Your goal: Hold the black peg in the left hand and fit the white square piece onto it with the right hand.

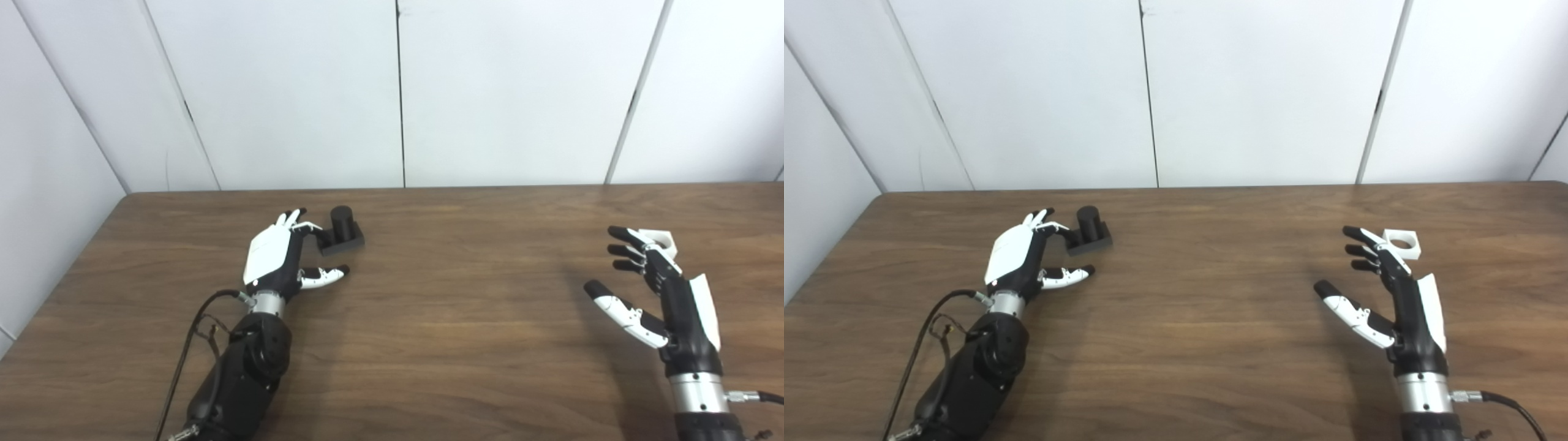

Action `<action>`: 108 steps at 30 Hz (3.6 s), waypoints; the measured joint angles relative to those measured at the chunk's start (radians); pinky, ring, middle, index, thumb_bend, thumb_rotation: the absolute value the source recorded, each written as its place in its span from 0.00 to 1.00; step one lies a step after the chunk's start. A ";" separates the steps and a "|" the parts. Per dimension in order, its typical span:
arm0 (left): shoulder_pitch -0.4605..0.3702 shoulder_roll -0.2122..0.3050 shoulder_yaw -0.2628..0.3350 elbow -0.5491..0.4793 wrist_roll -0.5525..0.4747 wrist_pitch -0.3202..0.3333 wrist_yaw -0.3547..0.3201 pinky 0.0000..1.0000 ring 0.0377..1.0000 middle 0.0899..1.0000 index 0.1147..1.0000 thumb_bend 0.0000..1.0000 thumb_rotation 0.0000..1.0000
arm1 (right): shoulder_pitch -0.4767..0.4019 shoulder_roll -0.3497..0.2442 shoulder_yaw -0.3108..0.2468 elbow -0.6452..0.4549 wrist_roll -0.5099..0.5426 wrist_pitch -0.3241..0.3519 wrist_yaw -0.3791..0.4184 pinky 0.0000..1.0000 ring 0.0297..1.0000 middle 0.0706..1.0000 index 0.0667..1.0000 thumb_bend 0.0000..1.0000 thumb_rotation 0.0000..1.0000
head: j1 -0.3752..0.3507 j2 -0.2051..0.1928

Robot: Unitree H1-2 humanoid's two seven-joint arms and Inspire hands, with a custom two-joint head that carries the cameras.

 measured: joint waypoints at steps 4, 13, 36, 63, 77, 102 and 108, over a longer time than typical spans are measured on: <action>0.005 0.000 0.006 -0.004 -0.004 -0.028 0.000 1.00 1.00 0.94 0.42 0.54 0.08 | 0.000 0.001 0.000 -0.001 0.000 0.000 0.000 0.71 0.76 0.82 0.78 0.60 0.49 | 0.000 0.000; 0.010 -0.005 0.013 -0.003 -0.024 -0.056 -0.002 1.00 1.00 0.92 0.42 0.52 0.06 | 0.001 0.001 0.000 -0.001 0.000 0.000 0.000 0.71 0.77 0.82 0.78 0.60 0.51 | -0.002 0.003; 0.009 -0.006 0.005 0.010 -0.020 -0.064 0.019 0.99 0.98 0.90 0.42 0.52 0.06 | 0.002 0.001 0.000 -0.003 0.000 0.001 0.001 0.70 0.76 0.82 0.78 0.61 0.52 | 0.000 0.006; 0.046 -0.038 -0.030 -0.066 -0.022 -0.060 -0.015 1.00 0.99 0.91 0.42 0.52 0.06 | 0.001 0.000 0.001 -0.002 0.000 0.002 0.002 0.70 0.76 0.82 0.78 0.60 0.52 | -0.002 0.009; 0.102 -0.058 -0.050 -0.177 -0.022 -0.058 -0.082 1.00 0.99 0.91 0.42 0.52 0.06 | 0.000 0.000 0.001 -0.002 0.000 0.002 0.004 0.70 0.76 0.81 0.78 0.60 0.51 | 0.000 0.011; 0.273 -0.040 -0.091 -0.455 -0.025 -0.079 -0.271 1.00 0.99 0.92 0.42 0.52 0.06 | -0.004 0.001 0.002 0.003 -0.002 0.002 0.001 0.71 0.76 0.82 0.79 0.60 0.51 | 0.000 0.006; 0.317 -0.038 -0.108 -0.514 -0.026 -0.102 -0.318 1.00 0.99 0.93 0.42 0.52 0.06 | -0.008 0.001 0.002 0.009 -0.004 0.001 -0.001 0.70 0.76 0.82 0.79 0.60 0.50 | -0.009 0.006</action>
